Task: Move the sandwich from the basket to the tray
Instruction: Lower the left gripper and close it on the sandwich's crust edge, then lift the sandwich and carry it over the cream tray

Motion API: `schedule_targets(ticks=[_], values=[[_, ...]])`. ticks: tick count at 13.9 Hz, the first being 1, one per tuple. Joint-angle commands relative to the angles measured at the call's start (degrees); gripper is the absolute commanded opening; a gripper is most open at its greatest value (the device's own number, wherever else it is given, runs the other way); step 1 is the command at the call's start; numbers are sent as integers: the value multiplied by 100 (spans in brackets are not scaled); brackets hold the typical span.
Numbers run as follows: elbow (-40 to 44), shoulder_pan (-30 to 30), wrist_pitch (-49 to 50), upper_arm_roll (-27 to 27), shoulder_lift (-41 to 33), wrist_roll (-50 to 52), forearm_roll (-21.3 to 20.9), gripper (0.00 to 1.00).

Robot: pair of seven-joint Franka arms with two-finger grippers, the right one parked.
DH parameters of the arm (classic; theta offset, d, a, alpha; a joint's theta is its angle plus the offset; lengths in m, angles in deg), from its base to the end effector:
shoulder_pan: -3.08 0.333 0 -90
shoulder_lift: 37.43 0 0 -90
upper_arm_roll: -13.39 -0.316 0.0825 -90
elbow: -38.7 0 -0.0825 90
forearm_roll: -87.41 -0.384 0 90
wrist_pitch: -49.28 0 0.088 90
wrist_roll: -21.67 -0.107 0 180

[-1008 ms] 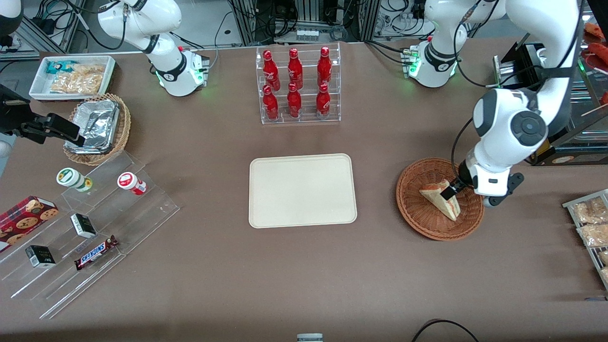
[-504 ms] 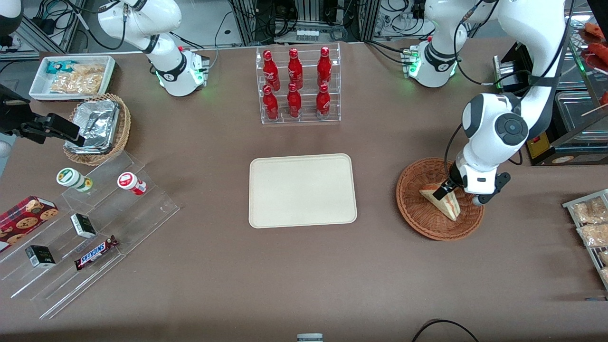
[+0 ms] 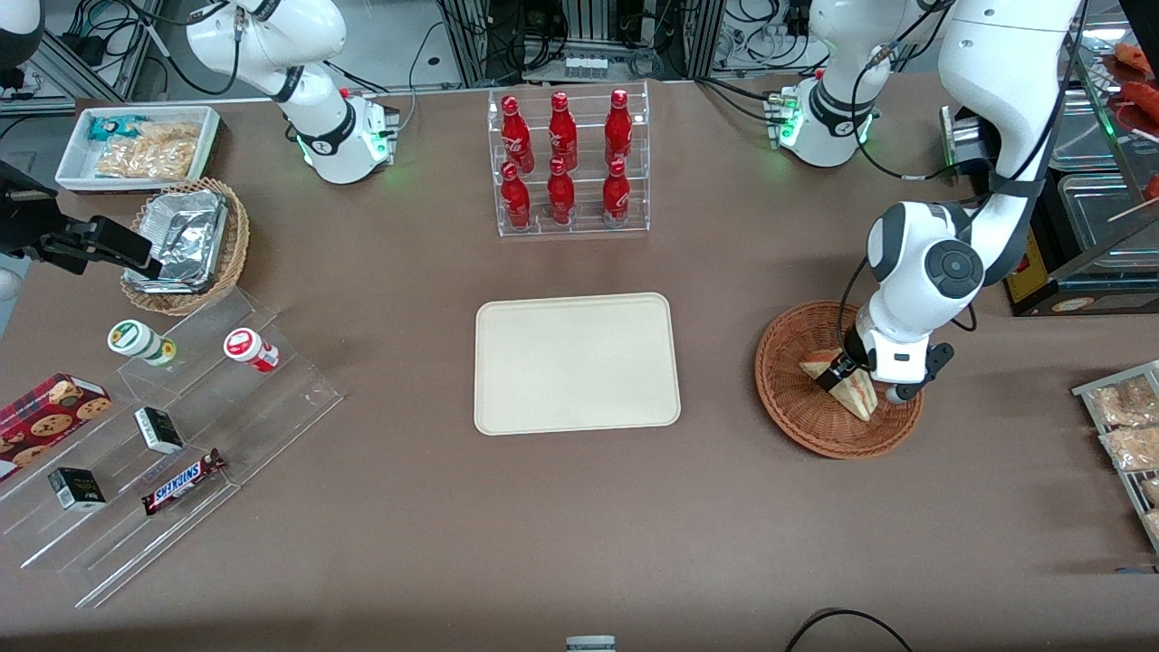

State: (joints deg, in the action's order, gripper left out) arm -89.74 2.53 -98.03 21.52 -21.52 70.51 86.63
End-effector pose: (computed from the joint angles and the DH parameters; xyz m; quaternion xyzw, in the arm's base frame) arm 0.5441 -0.0836 0.2495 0.9396 0.3409 0.0165 0.0267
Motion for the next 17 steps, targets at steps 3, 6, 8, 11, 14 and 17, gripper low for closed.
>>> schedule_targets(ticks=[3, 6, 8, 11, 14, 17], values=[[143, 11, -1, -14, -26, 21, 17, 31], [590, -6, 944, -14, -237, -23, -27, 31], [1212, -50, 2085, -5, -378, -6, -27, 31], [2442, -365, 3687, 100, -273, -57, -36, 31], [3052, -1102, 3964, 118, 17, 21, -18, 31], [3411, -1780, 3920, 118, 350, -15, 8, 31]])
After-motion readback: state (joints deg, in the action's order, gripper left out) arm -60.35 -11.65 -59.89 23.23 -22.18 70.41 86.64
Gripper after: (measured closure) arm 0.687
